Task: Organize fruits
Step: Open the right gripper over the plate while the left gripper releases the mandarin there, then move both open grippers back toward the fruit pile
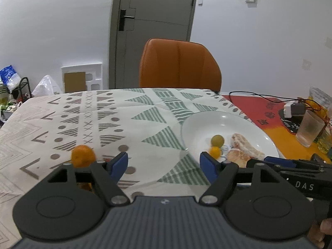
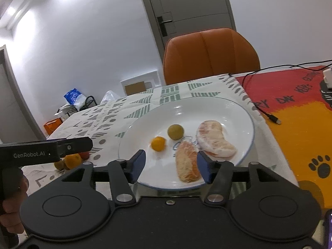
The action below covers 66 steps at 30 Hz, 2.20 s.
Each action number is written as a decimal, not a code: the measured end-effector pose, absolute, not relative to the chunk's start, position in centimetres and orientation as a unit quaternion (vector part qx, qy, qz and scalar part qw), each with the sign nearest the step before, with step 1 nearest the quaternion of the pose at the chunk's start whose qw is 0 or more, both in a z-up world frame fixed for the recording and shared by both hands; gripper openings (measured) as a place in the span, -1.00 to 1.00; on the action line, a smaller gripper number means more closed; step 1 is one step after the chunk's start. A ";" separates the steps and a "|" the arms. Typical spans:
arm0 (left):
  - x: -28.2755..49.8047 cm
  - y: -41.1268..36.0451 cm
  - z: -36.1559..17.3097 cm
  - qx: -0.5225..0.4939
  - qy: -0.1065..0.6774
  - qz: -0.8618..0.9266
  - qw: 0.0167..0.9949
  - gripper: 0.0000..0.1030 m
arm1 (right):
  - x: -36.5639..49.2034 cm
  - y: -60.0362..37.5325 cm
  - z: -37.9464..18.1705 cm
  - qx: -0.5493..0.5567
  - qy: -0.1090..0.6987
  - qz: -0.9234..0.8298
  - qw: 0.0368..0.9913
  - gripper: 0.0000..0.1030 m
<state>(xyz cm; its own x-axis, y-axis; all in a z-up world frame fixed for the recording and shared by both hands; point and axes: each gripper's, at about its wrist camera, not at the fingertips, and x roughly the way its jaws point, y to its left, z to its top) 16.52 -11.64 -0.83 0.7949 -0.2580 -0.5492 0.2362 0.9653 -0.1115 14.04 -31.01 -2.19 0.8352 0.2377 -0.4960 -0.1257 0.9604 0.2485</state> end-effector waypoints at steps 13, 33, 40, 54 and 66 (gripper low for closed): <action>15.2 -7.9 -1.1 -0.025 0.294 -0.089 0.951 0.49 | 14.6 -28.6 -1.9 0.109 0.264 0.133 0.949 0.79; 14.0 -3.1 -1.5 -0.038 0.298 -0.040 0.953 0.49 | 15.0 -24.9 -1.6 0.098 0.267 0.180 0.942 0.86; 13.6 -1.8 -1.7 -0.047 0.300 -0.034 0.952 0.49 | 15.2 -23.2 -1.7 0.087 0.272 0.199 0.937 0.85; 13.3 0.8 -2.1 -0.070 0.304 -0.025 0.950 0.43 | 15.4 -19.8 -2.3 0.063 0.289 0.224 0.929 0.63; 13.5 2.0 -2.7 -0.085 0.305 -0.029 0.948 0.19 | 15.8 -17.7 -3.1 0.049 0.307 0.239 0.920 0.36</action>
